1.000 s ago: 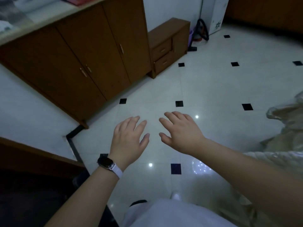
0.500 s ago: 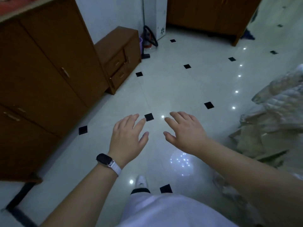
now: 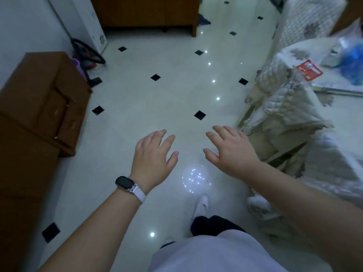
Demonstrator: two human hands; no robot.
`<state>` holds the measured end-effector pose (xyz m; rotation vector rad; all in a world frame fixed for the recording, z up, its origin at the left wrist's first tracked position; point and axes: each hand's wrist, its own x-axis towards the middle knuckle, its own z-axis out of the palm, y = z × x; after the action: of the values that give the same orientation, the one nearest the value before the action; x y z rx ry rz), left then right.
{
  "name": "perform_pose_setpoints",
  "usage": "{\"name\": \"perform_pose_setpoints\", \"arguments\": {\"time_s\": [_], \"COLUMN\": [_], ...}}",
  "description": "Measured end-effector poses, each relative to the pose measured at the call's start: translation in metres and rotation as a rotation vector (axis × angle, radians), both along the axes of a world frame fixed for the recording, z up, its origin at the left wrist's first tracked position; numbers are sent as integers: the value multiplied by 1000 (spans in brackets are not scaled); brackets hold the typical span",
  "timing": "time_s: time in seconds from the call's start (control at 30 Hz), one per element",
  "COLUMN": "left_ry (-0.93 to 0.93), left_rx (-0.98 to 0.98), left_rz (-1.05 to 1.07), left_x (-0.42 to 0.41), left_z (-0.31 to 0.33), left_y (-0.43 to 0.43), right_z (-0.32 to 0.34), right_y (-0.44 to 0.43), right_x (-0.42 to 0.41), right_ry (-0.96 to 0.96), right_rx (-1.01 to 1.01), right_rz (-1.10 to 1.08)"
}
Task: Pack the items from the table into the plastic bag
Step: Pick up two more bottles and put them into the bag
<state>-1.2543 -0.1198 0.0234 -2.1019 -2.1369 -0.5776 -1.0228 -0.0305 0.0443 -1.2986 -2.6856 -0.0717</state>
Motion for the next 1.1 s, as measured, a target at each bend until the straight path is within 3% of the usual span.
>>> {"name": "perform_pose_setpoints", "arguments": {"time_s": [0.3, 0.47, 1.1], "left_ry": [107, 172, 78], "left_rx": [-61, -33, 6], "left_rz": [-214, -295, -650], "left_x": [25, 49, 92], "left_z": [12, 34, 16], "left_y": [186, 285, 573], "right_z": [-24, -11, -2], "right_y": [139, 224, 423], "right_x": [36, 63, 100], "right_ry": [67, 116, 40], "right_rx": [-80, -19, -80], "right_rz": [-210, -275, -652]}}
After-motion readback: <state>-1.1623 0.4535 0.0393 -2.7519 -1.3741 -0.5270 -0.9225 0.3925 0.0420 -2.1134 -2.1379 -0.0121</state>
